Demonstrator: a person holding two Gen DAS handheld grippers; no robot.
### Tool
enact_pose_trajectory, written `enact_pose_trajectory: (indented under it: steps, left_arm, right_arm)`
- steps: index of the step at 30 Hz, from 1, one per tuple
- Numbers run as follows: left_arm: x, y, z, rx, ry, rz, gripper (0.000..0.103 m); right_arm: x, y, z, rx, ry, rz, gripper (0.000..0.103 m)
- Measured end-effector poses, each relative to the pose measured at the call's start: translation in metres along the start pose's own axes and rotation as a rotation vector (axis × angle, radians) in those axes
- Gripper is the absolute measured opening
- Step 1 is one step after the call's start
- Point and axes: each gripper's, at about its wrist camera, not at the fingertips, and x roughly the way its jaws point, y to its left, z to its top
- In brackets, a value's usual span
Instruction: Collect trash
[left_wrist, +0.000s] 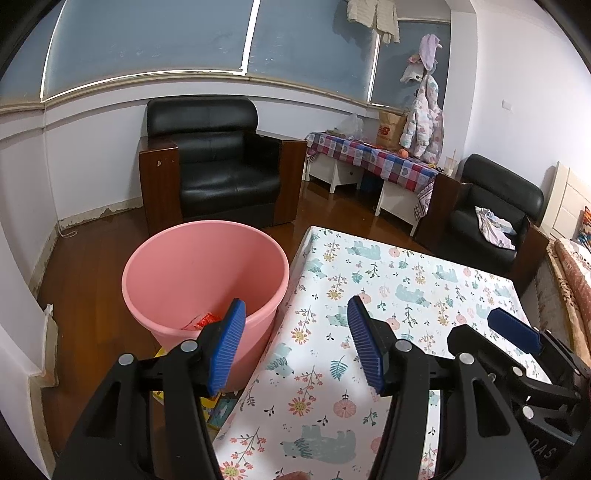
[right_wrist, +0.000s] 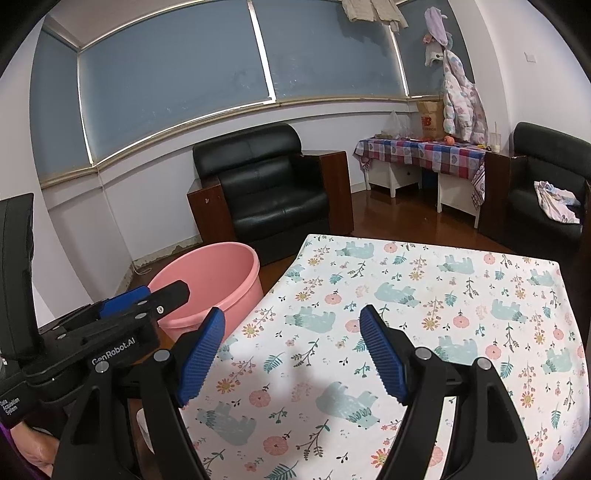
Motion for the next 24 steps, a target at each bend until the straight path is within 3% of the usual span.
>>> enact_pose_trajectory:
  steps: [24]
  left_arm:
    - [0.0016,-0.0018,-0.003,0.028,-0.009,-0.005,0.058]
  right_arm:
    - [-0.0015,-0.0028,-0.0011,0.001,0.004,-0.002,0.074]
